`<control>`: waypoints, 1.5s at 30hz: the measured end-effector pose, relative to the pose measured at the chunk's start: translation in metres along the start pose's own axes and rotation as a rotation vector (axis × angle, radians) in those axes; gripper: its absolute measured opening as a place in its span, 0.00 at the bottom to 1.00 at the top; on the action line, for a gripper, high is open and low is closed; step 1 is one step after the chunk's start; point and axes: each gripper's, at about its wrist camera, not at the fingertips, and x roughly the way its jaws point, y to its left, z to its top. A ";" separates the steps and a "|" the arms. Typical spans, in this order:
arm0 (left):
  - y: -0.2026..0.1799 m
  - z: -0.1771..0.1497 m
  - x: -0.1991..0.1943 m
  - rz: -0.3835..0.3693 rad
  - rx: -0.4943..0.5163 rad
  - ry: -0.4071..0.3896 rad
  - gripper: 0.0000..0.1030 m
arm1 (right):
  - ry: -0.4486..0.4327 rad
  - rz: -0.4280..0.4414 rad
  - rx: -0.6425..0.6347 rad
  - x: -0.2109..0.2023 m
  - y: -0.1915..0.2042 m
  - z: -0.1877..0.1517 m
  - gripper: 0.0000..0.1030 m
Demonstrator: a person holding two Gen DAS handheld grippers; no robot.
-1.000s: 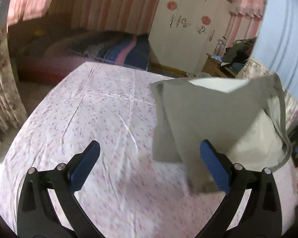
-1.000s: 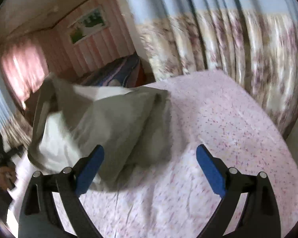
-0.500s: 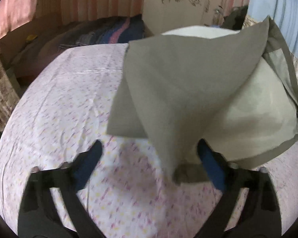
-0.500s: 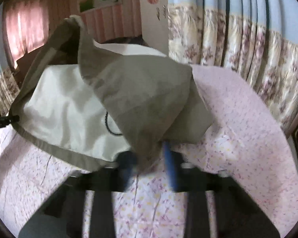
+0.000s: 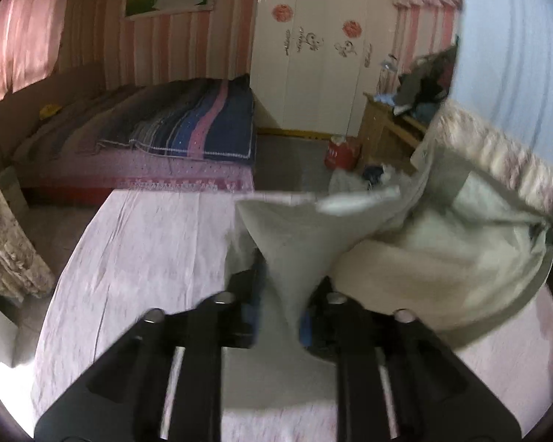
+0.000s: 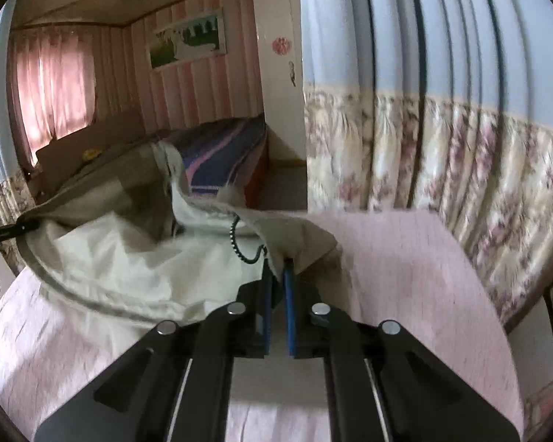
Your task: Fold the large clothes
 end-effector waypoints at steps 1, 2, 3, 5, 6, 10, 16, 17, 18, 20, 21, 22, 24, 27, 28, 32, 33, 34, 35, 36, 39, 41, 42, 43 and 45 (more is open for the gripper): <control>0.003 0.014 0.009 -0.005 -0.029 -0.003 0.49 | 0.002 0.007 0.029 0.014 -0.005 0.014 0.06; 0.006 0.025 0.016 -0.019 -0.056 0.000 0.60 | 0.003 0.008 0.068 0.025 -0.011 0.026 0.14; 0.010 0.041 0.026 -0.023 -0.107 -0.002 0.82 | 0.008 0.007 0.123 0.038 -0.020 0.038 0.23; 0.014 0.060 0.037 -0.010 -0.166 -0.016 0.97 | 0.003 -0.019 0.224 0.051 -0.035 0.053 0.68; 0.015 0.069 0.042 -0.027 -0.197 -0.011 0.97 | -0.011 -0.023 0.266 0.054 -0.042 0.059 0.77; 0.014 0.078 0.049 -0.029 -0.184 0.000 0.97 | -0.047 -0.022 0.257 0.049 -0.051 0.070 0.81; 0.045 0.059 0.064 -0.109 -0.266 0.093 0.97 | -0.025 -0.060 0.196 0.037 -0.069 0.039 0.82; 0.047 0.053 0.063 -0.091 -0.249 0.107 0.97 | -0.020 -0.063 0.197 0.034 -0.071 0.033 0.82; 0.046 0.048 0.062 -0.080 -0.228 0.118 0.97 | -0.009 -0.066 0.195 0.032 -0.072 0.024 0.82; 0.038 0.037 0.055 -0.071 -0.159 0.128 0.97 | 0.004 -0.063 0.188 0.028 -0.072 0.013 0.82; 0.034 0.033 0.050 -0.076 -0.136 0.124 0.97 | 0.010 -0.060 0.182 0.025 -0.071 0.008 0.82; 0.030 0.029 0.043 -0.086 -0.117 0.114 0.97 | 0.017 -0.053 0.174 0.022 -0.069 0.002 0.82; 0.022 0.020 0.024 -0.143 -0.114 0.082 0.97 | 0.026 -0.040 0.159 0.017 -0.063 -0.006 0.82; 0.009 0.014 0.000 -0.219 -0.107 0.036 0.97 | 0.030 -0.017 0.136 0.009 -0.052 -0.015 0.82; 0.002 0.013 -0.009 -0.232 -0.088 0.013 0.97 | 0.032 -0.012 0.122 0.006 -0.046 -0.017 0.82; -0.015 0.001 -0.023 -0.141 0.010 -0.014 0.97 | 0.050 -0.027 0.058 -0.004 -0.028 -0.024 0.82; -0.015 -0.005 -0.019 -0.094 0.019 0.006 0.97 | 0.061 -0.033 0.042 -0.005 -0.025 -0.028 0.82; -0.014 -0.011 -0.014 -0.058 0.021 0.029 0.97 | 0.081 -0.038 0.017 -0.006 -0.020 -0.033 0.82; -0.010 -0.020 -0.005 -0.025 0.020 0.069 0.97 | 0.097 -0.035 -0.007 -0.006 -0.016 -0.037 0.82; -0.008 -0.028 0.000 -0.020 0.020 0.088 0.97 | 0.108 -0.028 -0.029 -0.005 -0.012 -0.041 0.82; 0.001 -0.052 0.018 -0.003 0.008 0.145 0.97 | 0.137 -0.027 -0.097 -0.005 0.000 -0.054 0.82; 0.005 -0.063 0.027 -0.007 -0.009 0.170 0.97 | 0.147 -0.028 -0.117 -0.004 0.004 -0.061 0.82; 0.006 -0.068 0.031 -0.004 -0.015 0.179 0.97 | 0.152 -0.027 -0.120 -0.004 0.005 -0.063 0.82; 0.007 -0.073 0.033 0.001 -0.018 0.182 0.97 | 0.156 -0.031 -0.123 -0.003 0.005 -0.067 0.82; 0.011 -0.082 0.037 0.013 -0.008 0.185 0.97 | 0.162 -0.047 -0.121 -0.001 0.001 -0.071 0.82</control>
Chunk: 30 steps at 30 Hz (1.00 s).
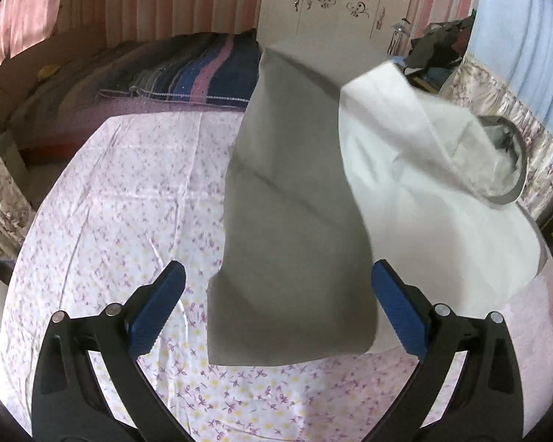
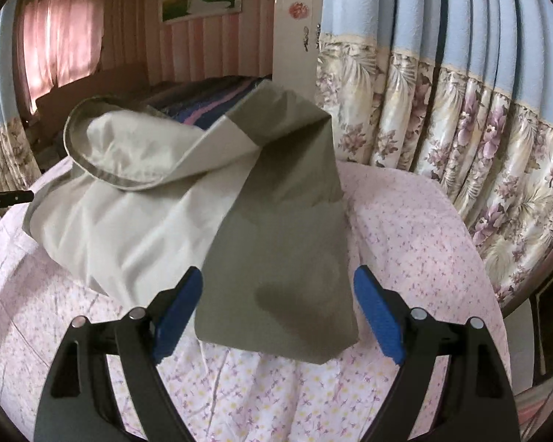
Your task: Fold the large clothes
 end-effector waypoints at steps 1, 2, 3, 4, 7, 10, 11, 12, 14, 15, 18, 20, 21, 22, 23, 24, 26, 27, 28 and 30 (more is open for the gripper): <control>0.002 -0.003 0.003 0.018 0.007 0.000 0.97 | 0.012 -0.012 0.005 0.004 -0.003 -0.003 0.82; 0.003 -0.005 0.005 0.040 0.013 0.001 0.97 | 0.022 -0.027 0.012 0.007 -0.006 -0.006 0.82; 0.007 -0.007 0.009 0.050 0.006 0.004 0.97 | 0.028 -0.040 0.020 0.010 -0.010 -0.008 0.82; 0.011 -0.008 0.012 0.032 -0.014 0.008 0.97 | 0.035 -0.039 0.037 0.015 -0.015 -0.011 0.82; 0.015 -0.010 0.017 0.000 -0.038 0.003 0.97 | 0.027 -0.011 0.091 0.021 -0.025 -0.013 0.81; 0.012 -0.007 0.023 -0.027 -0.049 0.002 0.97 | 0.006 0.030 0.147 0.025 -0.033 -0.008 0.81; 0.010 -0.004 0.024 -0.037 -0.048 0.002 0.97 | -0.004 0.047 0.162 0.027 -0.035 -0.005 0.81; 0.008 0.002 0.025 -0.041 -0.040 0.000 0.97 | -0.007 0.056 0.174 0.029 -0.036 -0.002 0.81; 0.006 0.010 0.031 -0.054 -0.043 0.012 0.97 | 0.013 0.087 0.189 0.040 -0.039 0.004 0.59; 0.005 0.012 0.036 -0.070 -0.049 0.033 0.96 | 0.042 0.104 0.190 0.047 -0.038 0.006 0.48; -0.004 0.012 0.049 -0.119 -0.047 0.084 0.80 | 0.078 0.107 0.158 0.056 -0.028 0.008 0.31; -0.011 0.008 0.052 -0.121 -0.020 0.090 0.71 | 0.074 0.103 0.146 0.055 -0.025 0.008 0.25; -0.012 0.006 0.053 -0.125 -0.018 0.084 0.65 | 0.075 0.093 0.137 0.055 -0.023 0.008 0.18; -0.013 0.005 0.052 -0.122 -0.015 0.077 0.58 | 0.072 0.080 0.128 0.053 -0.022 0.007 0.09; -0.013 0.004 0.050 -0.118 -0.007 0.069 0.53 | 0.064 0.072 0.121 0.050 -0.021 0.006 0.05; -0.015 0.003 0.047 -0.114 0.005 0.058 0.43 | 0.054 0.066 0.113 0.046 -0.021 0.006 0.02; -0.018 0.001 0.035 -0.077 0.040 0.024 0.21 | 0.025 0.060 0.098 0.033 -0.019 0.003 0.01; -0.018 -0.001 0.026 -0.081 0.055 0.008 0.15 | 0.014 0.061 0.092 0.027 -0.019 0.001 0.00; -0.018 -0.004 0.018 -0.085 0.061 -0.004 0.10 | 0.001 0.065 0.086 0.018 -0.018 -0.002 0.00; -0.022 -0.014 0.001 -0.088 0.096 -0.025 0.03 | -0.023 0.081 0.083 -0.001 -0.017 -0.012 0.00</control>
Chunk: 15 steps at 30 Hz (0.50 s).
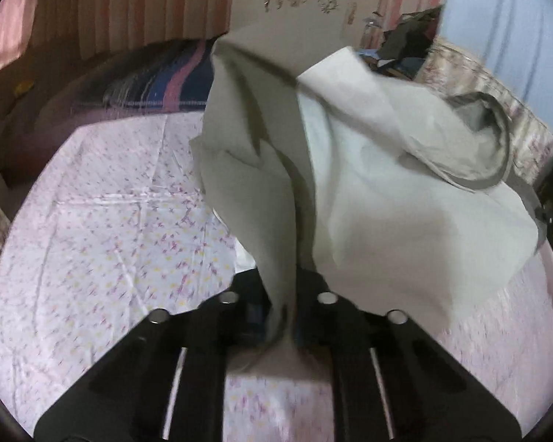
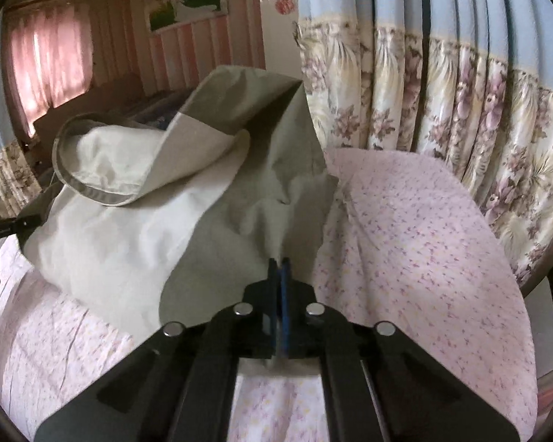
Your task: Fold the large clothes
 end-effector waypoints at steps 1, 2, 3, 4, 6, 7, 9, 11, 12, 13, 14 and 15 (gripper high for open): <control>-0.002 -0.006 -0.007 -0.001 0.011 -0.009 0.02 | -0.005 0.007 0.000 -0.008 0.001 -0.006 0.00; -0.005 -0.011 -0.015 -0.001 0.020 -0.018 0.02 | -0.010 0.013 -0.001 -0.016 0.002 -0.011 0.00; -0.007 -0.022 -0.025 -0.005 0.023 -0.027 0.02 | -0.016 0.019 0.001 -0.026 0.003 -0.019 0.00; -0.007 -0.032 -0.034 -0.012 0.015 -0.034 0.02 | -0.018 0.027 0.005 -0.035 0.004 -0.026 0.00; -0.009 -0.052 -0.047 -0.036 -0.002 -0.038 0.02 | -0.018 0.027 0.008 -0.045 0.003 -0.039 0.00; -0.009 -0.062 -0.051 -0.045 -0.012 -0.034 0.03 | -0.003 0.024 -0.001 -0.047 0.003 -0.047 0.00; -0.010 -0.075 -0.052 -0.041 -0.011 -0.017 0.07 | 0.032 -0.001 -0.042 -0.045 0.005 -0.057 0.01; -0.011 -0.079 -0.054 0.007 0.012 -0.022 0.22 | 0.023 -0.024 -0.061 -0.051 0.007 -0.059 0.05; -0.009 -0.079 -0.058 0.022 0.003 -0.028 0.31 | 0.011 -0.029 -0.066 -0.055 0.007 -0.058 0.05; -0.007 -0.076 -0.064 0.034 -0.011 -0.036 0.43 | -0.024 -0.050 -0.076 -0.065 0.011 -0.054 0.12; -0.006 -0.074 -0.071 0.045 -0.017 -0.053 0.50 | -0.062 -0.053 -0.083 -0.075 0.015 -0.051 0.32; -0.004 -0.070 -0.082 0.062 -0.015 -0.088 0.64 | -0.093 -0.048 -0.090 -0.082 0.019 -0.047 0.42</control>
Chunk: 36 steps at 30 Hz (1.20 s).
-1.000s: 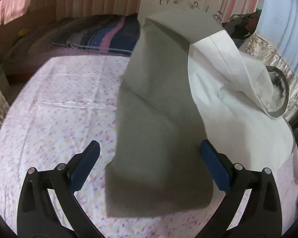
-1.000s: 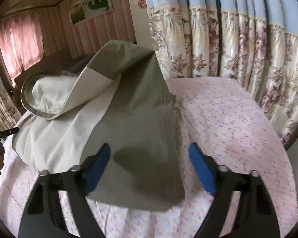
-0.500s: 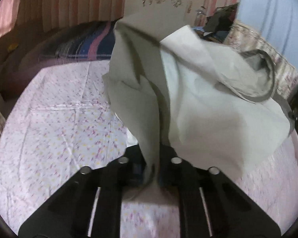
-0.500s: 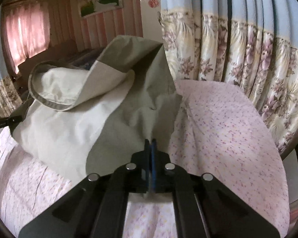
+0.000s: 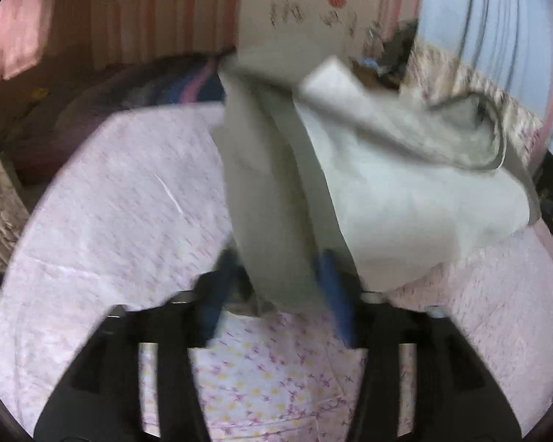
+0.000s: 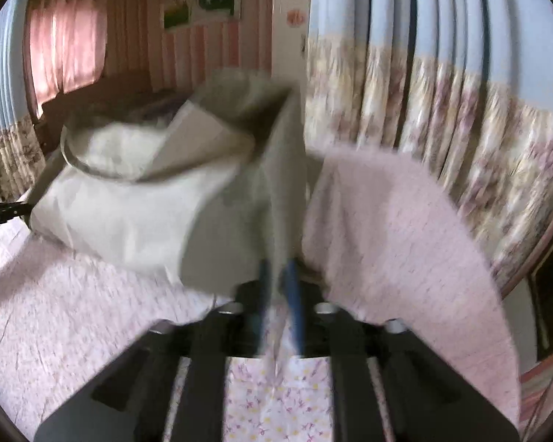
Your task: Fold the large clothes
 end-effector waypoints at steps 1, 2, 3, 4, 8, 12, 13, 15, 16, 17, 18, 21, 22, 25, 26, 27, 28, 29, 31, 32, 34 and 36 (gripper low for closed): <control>-0.001 0.005 -0.007 0.008 0.006 -0.015 0.75 | -0.029 0.002 -0.010 -0.006 0.006 0.007 0.53; -0.003 0.010 -0.012 0.012 0.012 -0.023 0.77 | -0.038 0.006 -0.022 -0.007 0.011 0.012 0.54; -0.006 0.016 -0.015 0.015 0.021 -0.028 0.78 | -0.027 0.021 -0.034 -0.004 0.018 0.019 0.54; -0.011 0.022 -0.015 0.016 0.035 -0.026 0.80 | -0.015 0.023 -0.039 0.002 0.022 0.024 0.54; -0.030 0.040 0.015 0.019 0.084 0.071 0.83 | 0.104 0.025 -0.041 0.044 0.041 0.037 0.55; -0.042 0.053 0.062 0.010 0.092 0.167 0.92 | 0.186 0.046 -0.050 0.086 0.059 0.049 0.60; -0.044 0.057 0.069 0.013 0.091 0.175 0.94 | 0.211 0.057 -0.054 0.098 0.063 0.054 0.67; -0.043 0.071 0.086 -0.001 0.070 0.198 0.95 | 0.251 0.060 -0.049 0.119 0.068 0.061 0.70; -0.040 0.080 0.094 -0.015 0.044 0.202 0.95 | 0.263 0.067 -0.040 0.131 0.067 0.066 0.70; -0.039 0.086 0.099 -0.016 0.032 0.198 0.96 | 0.268 0.074 -0.033 0.139 0.067 0.071 0.70; -0.038 0.095 0.106 -0.014 0.025 0.193 0.96 | 0.265 0.073 -0.024 0.145 0.067 0.076 0.70; -0.039 0.122 0.129 -0.024 0.002 0.171 0.97 | 0.270 0.097 0.013 0.174 0.061 0.096 0.70; -0.038 0.130 0.137 -0.027 -0.009 0.167 0.97 | 0.273 0.097 0.027 0.183 0.062 0.101 0.70; -0.036 0.150 0.162 -0.018 -0.042 0.153 0.97 | 0.274 0.129 0.101 0.211 0.052 0.114 0.70; -0.035 0.158 0.170 -0.019 -0.056 0.143 0.97 | 0.275 0.125 0.123 0.219 0.047 0.118 0.70; -0.034 0.163 0.176 -0.016 -0.067 0.137 0.97 | 0.276 0.122 0.138 0.227 0.043 0.123 0.70; -0.032 0.169 0.183 -0.002 -0.079 0.129 0.97 | 0.269 0.103 0.150 0.239 0.040 0.129 0.70; -0.030 0.174 0.189 0.017 -0.090 0.118 0.97 | 0.262 0.080 0.155 0.245 0.037 0.133 0.70; -0.022 0.186 0.207 0.072 -0.096 0.096 0.97 | 0.261 0.026 0.169 0.262 0.027 0.138 0.70; -0.021 0.188 0.212 0.101 -0.094 0.093 0.97 | 0.255 0.000 0.181 0.267 0.021 0.139 0.70; -0.013 0.193 0.229 0.174 -0.097 0.090 0.97 | 0.251 -0.032 0.221 0.280 0.006 0.142 0.70; -0.007 0.196 0.242 0.207 -0.110 0.094 0.97 | 0.261 -0.056 0.244 0.290 -0.004 0.143 0.70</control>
